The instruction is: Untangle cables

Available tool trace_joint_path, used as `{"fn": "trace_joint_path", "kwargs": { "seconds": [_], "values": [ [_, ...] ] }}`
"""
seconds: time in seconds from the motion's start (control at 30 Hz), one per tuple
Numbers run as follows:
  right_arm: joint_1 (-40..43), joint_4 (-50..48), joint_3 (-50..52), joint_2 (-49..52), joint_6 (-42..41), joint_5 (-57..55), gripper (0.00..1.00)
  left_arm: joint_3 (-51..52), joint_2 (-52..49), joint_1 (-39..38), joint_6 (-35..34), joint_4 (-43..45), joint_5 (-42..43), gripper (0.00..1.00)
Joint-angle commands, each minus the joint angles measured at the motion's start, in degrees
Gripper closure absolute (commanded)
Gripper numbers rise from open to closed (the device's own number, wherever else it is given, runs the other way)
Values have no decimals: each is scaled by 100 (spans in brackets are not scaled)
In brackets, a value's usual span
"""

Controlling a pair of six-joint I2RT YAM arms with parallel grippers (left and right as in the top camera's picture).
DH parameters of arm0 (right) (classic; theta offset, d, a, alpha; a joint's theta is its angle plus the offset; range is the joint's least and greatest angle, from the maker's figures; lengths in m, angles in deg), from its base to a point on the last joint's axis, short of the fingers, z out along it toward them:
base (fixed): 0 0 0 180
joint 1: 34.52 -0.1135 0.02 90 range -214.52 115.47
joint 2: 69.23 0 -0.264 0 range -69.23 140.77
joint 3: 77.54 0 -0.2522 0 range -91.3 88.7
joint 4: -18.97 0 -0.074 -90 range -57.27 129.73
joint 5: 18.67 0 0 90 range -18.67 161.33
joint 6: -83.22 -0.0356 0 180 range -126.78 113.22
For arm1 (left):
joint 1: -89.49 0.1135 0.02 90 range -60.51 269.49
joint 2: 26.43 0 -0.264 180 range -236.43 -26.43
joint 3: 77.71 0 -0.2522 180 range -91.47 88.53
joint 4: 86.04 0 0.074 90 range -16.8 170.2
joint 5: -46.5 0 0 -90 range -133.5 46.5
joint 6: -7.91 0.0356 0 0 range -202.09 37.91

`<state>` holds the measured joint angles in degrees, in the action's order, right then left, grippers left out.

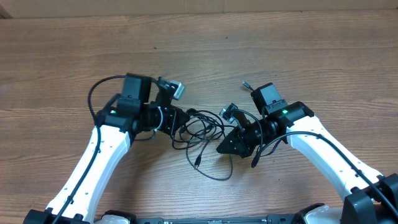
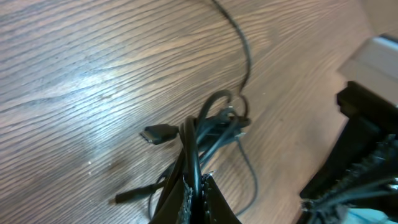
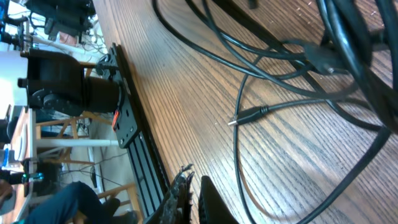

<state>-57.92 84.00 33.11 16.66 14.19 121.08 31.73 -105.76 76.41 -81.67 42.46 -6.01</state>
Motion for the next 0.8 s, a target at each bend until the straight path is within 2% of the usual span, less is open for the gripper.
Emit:
{"fn": "trace_joint_path", "kwargs": {
  "seconds": [0.0,0.07,0.17,0.33,0.5,0.77],
  "values": [
    [-39,-28,-129,-4,7,68,73,-144,109,55,743,-76,1158,96],
    [-4,-35,-310,-4,7,46,63,-144,107,42,914,-186,1165,96],
    [68,-144,-605,-4,11,-232,39,-144,107,26,1191,-415,1169,96],
    [151,-612,-791,-4,9,-730,28,-144,107,26,1322,-643,1163,96],
    [153,-1054,-785,-2,11,-933,26,-144,107,26,1335,-662,1307,96],
    [-42,-1115,-763,164,11,-772,49,-144,107,31,1331,-450,2118,96]
  ]
}}
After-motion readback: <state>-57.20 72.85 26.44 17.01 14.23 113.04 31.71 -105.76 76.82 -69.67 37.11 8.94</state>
